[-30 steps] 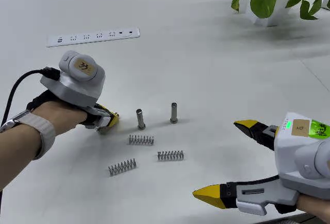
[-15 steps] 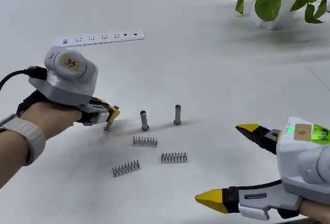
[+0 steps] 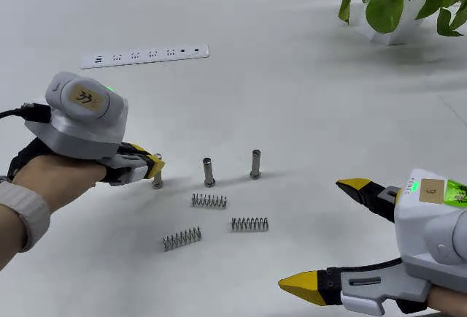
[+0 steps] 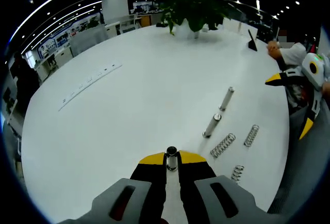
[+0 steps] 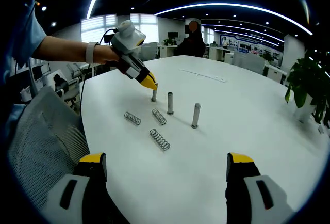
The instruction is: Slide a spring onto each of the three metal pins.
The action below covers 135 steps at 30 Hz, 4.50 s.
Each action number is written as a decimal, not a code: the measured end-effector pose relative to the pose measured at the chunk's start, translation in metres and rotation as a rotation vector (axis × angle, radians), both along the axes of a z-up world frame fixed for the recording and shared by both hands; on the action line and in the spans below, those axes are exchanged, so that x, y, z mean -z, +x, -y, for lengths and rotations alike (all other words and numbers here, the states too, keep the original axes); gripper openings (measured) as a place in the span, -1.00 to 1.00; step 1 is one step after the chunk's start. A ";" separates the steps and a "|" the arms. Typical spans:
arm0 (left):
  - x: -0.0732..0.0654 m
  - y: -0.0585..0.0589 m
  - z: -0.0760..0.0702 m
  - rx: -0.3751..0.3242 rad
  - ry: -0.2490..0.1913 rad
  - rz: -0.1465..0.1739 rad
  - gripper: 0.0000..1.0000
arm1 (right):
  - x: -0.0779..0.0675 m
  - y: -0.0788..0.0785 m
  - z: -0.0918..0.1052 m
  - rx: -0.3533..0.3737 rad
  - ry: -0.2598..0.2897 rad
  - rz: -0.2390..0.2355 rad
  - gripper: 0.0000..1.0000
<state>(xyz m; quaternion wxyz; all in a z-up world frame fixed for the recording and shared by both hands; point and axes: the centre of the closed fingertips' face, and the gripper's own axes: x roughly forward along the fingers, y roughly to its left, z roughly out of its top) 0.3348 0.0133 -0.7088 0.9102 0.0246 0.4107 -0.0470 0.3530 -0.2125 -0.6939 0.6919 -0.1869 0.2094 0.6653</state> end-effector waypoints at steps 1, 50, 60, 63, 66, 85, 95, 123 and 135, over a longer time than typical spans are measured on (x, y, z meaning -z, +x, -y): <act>0.000 0.000 0.001 -0.003 0.000 0.000 -0.85 | 0.000 0.000 0.000 -0.001 0.000 0.000 0.96; -0.001 -0.013 0.008 -0.022 -0.026 0.049 -0.82 | 0.001 -0.002 0.000 -0.007 -0.003 0.000 0.96; -0.001 -0.014 0.011 -0.019 -0.023 0.051 -0.75 | 0.001 -0.001 0.000 -0.008 -0.004 0.001 0.96; -0.001 -0.014 0.012 -0.018 -0.026 0.055 -0.68 | 0.001 -0.001 0.000 -0.007 -0.003 0.000 0.96; 0.000 -0.013 0.011 -0.020 -0.019 0.058 -0.51 | 0.001 -0.002 0.000 -0.008 -0.005 0.001 0.97; 0.000 -0.014 0.014 -0.023 -0.033 0.080 0.51 | 0.002 -0.003 0.001 -0.009 -0.010 0.003 0.98; -0.002 -0.022 0.015 -0.035 -0.068 0.090 1.00 | 0.003 -0.002 0.001 -0.012 -0.015 0.000 0.98; -0.006 -0.057 0.029 -0.011 -0.105 0.136 0.98 | 0.003 0.001 0.001 -0.043 -0.041 0.016 0.98; -0.004 -0.061 0.031 -0.005 -0.111 0.141 0.98 | 0.006 0.000 0.004 -0.040 -0.047 0.018 0.98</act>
